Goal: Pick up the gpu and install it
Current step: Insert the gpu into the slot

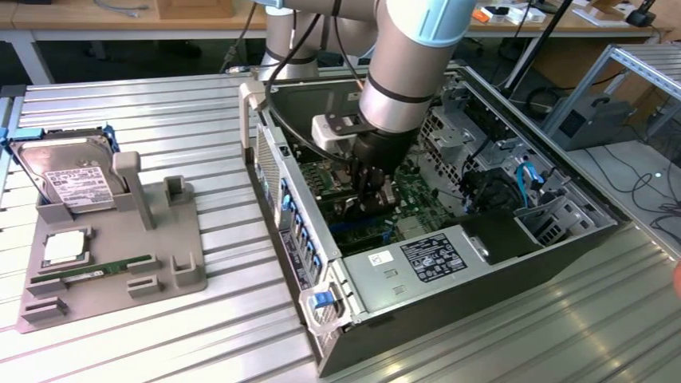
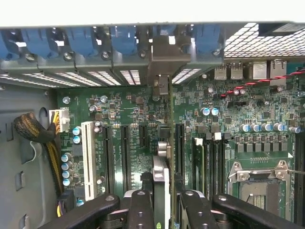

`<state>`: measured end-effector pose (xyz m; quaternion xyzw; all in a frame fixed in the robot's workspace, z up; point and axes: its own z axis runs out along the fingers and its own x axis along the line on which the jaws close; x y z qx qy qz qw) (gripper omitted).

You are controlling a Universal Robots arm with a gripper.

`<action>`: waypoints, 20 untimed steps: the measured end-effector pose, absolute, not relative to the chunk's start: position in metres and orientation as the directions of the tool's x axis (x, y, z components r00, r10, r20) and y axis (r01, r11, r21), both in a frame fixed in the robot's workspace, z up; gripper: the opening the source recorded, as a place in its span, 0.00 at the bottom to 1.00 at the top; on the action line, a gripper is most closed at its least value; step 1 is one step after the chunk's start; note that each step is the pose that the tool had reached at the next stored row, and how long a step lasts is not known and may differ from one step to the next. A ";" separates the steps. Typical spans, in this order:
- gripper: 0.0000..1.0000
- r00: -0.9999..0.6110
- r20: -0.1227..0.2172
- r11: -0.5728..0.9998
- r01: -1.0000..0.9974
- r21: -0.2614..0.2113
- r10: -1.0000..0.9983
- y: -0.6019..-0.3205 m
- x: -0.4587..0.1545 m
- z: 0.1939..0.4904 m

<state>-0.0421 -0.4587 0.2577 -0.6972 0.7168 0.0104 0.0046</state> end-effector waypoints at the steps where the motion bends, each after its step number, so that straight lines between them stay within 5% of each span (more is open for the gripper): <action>1: 0.27 -0.028 -0.021 0.028 -1.000 0.009 -0.999 -0.459 -0.042 0.258; 20: 0.27 -0.028 -0.018 0.028 -1.000 0.009 -0.999 -0.460 -0.042 0.251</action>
